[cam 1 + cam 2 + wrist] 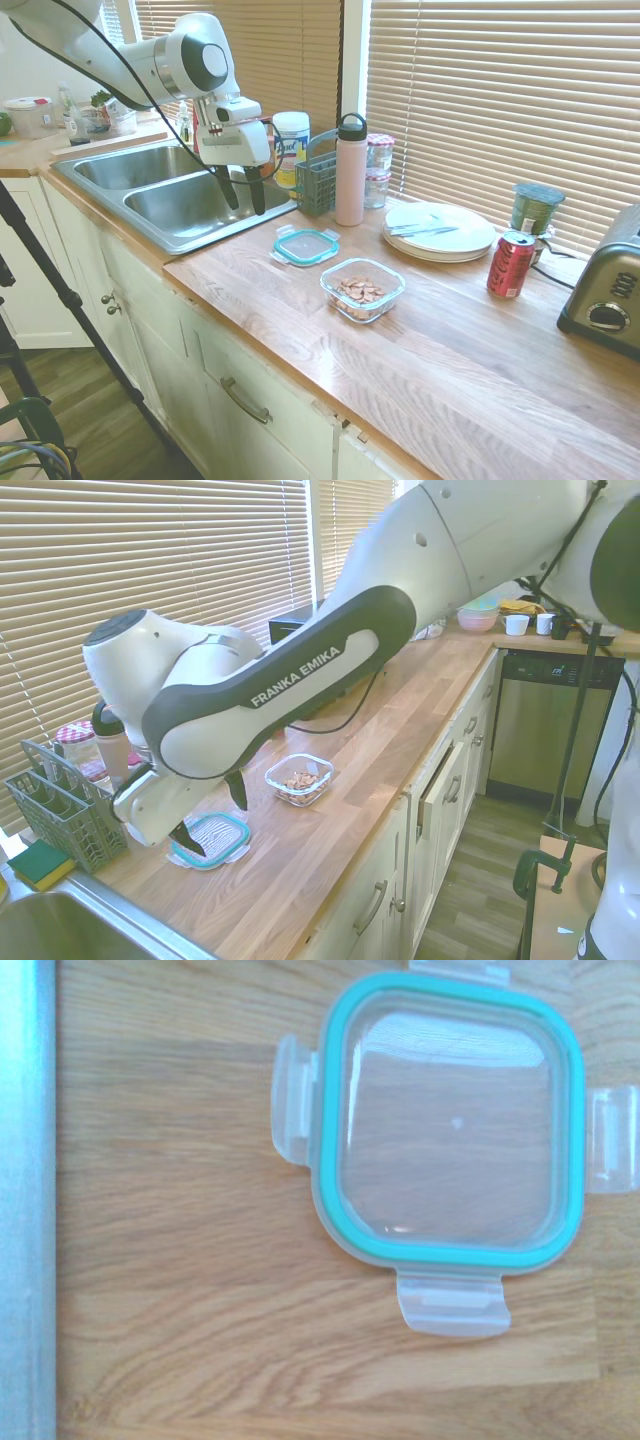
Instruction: Cover the lid of the food container
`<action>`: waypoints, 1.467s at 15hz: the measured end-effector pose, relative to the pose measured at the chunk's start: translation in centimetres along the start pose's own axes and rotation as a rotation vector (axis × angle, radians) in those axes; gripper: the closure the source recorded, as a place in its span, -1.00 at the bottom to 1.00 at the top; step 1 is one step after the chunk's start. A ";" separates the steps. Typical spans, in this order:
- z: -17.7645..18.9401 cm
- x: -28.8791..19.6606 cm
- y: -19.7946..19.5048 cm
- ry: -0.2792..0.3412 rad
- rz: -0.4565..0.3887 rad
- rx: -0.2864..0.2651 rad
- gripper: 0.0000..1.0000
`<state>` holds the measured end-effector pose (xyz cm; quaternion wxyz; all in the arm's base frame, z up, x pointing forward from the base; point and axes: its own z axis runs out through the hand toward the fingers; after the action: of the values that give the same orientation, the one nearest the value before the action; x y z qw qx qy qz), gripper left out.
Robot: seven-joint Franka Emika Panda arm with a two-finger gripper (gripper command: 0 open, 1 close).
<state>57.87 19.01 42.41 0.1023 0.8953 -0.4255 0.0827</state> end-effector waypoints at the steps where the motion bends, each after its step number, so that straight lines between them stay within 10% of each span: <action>1: 0.2 0.2 -0.7 0.005 0.001 -0.005 -1.00; 22: 6.1 1.7 -7.2 0.032 0.009 -0.085 -1.00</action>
<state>64.96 20.62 36.10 0.1465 0.8868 -0.4310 0.0793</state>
